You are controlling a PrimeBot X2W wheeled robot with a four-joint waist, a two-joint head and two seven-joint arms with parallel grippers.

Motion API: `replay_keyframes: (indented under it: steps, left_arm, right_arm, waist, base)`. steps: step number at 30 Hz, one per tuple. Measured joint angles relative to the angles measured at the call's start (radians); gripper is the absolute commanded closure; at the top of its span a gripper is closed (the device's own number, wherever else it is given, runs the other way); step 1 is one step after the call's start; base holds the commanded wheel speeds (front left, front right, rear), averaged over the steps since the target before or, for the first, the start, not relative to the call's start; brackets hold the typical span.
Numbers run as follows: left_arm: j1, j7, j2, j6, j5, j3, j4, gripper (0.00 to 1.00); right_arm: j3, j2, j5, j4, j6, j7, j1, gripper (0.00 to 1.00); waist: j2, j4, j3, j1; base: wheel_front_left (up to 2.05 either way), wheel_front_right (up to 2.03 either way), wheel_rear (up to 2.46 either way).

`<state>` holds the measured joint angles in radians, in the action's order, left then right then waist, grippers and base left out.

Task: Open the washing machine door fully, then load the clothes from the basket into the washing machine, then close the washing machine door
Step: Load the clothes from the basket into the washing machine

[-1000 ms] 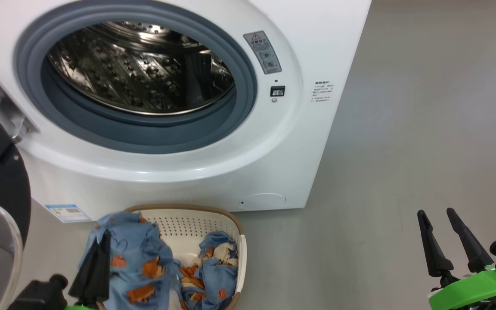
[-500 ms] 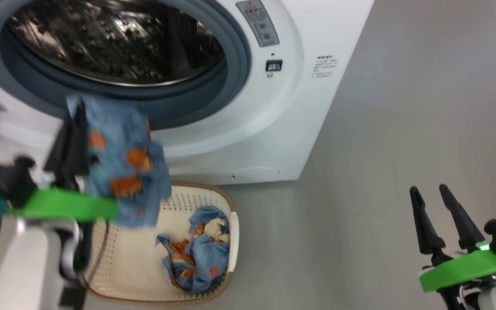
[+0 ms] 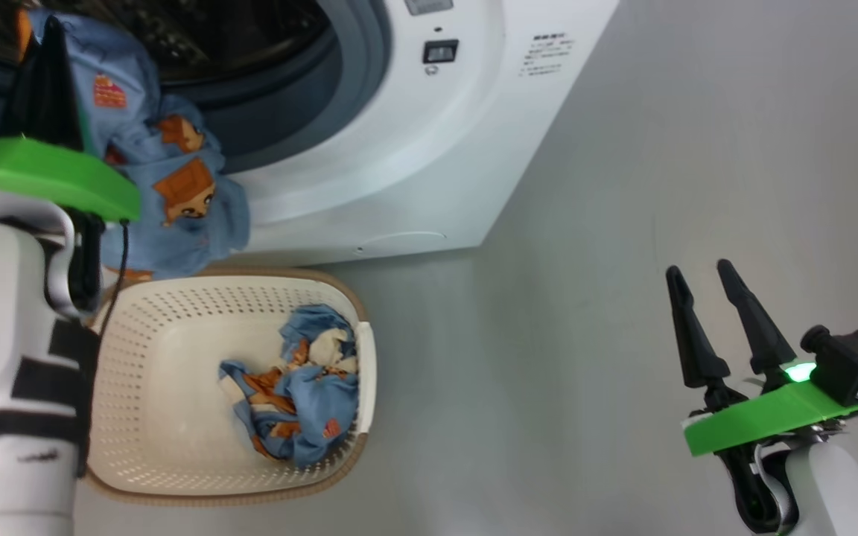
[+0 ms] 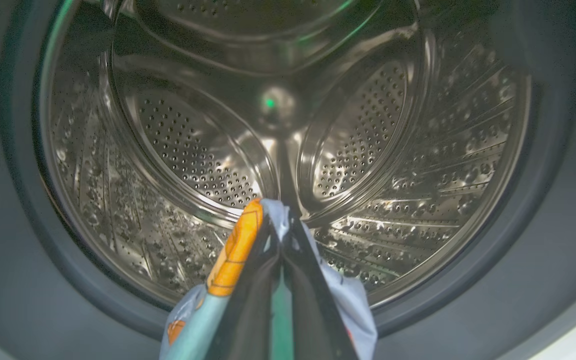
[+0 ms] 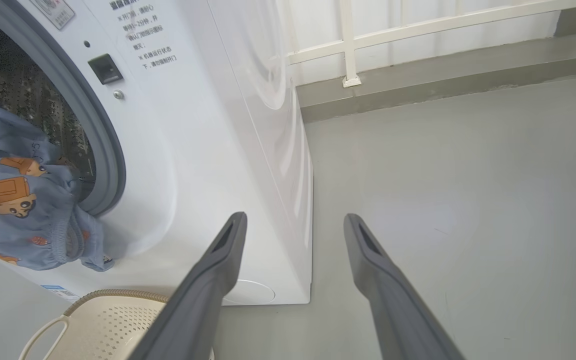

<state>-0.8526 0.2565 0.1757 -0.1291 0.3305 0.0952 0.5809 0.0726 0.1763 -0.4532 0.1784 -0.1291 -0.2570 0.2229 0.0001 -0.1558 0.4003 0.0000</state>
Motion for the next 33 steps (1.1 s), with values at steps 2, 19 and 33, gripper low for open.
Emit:
replay_keyframes:
  steps: [2,19,33]
  left_arm:
    - [-0.045,0.000,0.001,0.000,-0.001,0.001,0.077,1.00]
    - [-0.349,0.000,0.062,0.000,-0.024,0.042,0.476,1.00]
    - [-0.350,0.000,0.063,0.011,-0.115,-0.075,0.186,0.93]
  right_arm:
    - [0.010,-0.010,0.000,0.000,0.000,0.000,0.014,0.00]
    - [0.077,-0.048,0.000,0.002,0.000,0.000,0.071,0.00]
    - [0.081,-0.062,-0.016,-0.002,0.000,0.000,0.090,0.00]
  waist:
    - [0.0000,-0.014,0.019,0.0000]
    - [0.0000,-0.121,0.103,0.0000]
    - [0.0000,-0.143,0.152,-0.0001]
  base:
    - [0.00,0.00,0.00]
    - [0.00,0.00,0.00]
    - [0.00,0.00,0.00]
